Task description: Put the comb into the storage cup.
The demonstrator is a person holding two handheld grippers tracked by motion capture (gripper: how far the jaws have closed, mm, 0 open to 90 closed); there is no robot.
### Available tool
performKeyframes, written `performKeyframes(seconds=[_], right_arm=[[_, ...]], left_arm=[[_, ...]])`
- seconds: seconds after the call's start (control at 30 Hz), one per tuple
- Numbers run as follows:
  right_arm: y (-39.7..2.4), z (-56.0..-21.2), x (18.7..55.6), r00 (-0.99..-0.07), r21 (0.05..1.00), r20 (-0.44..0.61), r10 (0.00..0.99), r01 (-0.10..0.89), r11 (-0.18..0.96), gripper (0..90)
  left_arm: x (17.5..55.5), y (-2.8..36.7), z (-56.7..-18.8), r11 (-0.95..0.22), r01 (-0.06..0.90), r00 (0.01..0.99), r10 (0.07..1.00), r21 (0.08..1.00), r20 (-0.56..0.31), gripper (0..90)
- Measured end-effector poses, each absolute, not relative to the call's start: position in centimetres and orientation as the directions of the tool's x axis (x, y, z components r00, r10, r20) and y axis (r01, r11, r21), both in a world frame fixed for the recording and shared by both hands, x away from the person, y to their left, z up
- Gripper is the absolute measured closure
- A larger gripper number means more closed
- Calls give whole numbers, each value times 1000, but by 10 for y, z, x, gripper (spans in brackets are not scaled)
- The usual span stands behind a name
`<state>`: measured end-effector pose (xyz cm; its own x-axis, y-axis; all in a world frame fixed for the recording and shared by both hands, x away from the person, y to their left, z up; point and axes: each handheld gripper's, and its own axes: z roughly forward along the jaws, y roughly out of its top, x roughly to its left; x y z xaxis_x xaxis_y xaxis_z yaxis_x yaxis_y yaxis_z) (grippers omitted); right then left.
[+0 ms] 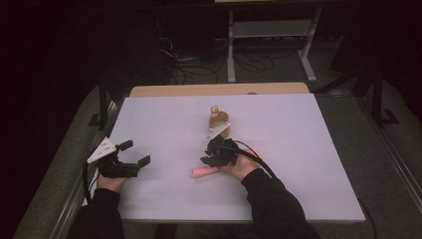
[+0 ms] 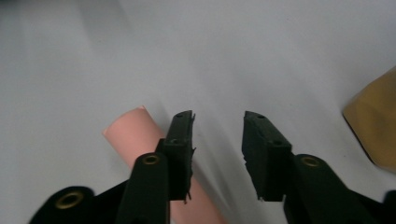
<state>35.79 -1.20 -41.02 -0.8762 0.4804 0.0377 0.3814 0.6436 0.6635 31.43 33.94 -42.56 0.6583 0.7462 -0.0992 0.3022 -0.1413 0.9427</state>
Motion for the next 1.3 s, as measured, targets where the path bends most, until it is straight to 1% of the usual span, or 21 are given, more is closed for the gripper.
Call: performKeyframes(seconds=[0.17,0.23,0.27,0.3,0.37,0.83,1.1,1.3], right_arm=[[-7,-413,358,-871,658,37,489,390,644,761],[-6,-414,357,-870,651,48,490,399,645,803],[-5,-416,357,-870,645,64,490,411,644,839],[-5,-416,357,-870,645,64,490,411,644,839],[-4,-417,358,-873,633,78,482,417,652,873],[-3,-422,354,-877,588,101,469,433,683,887],[-8,-425,352,-874,580,121,471,447,681,886],[-8,-428,348,-890,558,130,438,431,709,887]], left_arm=[[314,339,-426,-143,302,659,746,943,-98,0],[314,339,-426,-143,302,659,746,942,-98,0],[314,339,-426,-145,302,660,745,942,-97,0],[314,339,-426,-146,302,660,745,942,-97,0],[314,339,-426,-146,302,660,745,942,-96,0],[315,339,-426,-147,302,660,745,942,-95,0],[315,339,-426,-153,301,662,744,941,-91,0],[315,338,-426,-151,303,663,743,941,-94,0]])
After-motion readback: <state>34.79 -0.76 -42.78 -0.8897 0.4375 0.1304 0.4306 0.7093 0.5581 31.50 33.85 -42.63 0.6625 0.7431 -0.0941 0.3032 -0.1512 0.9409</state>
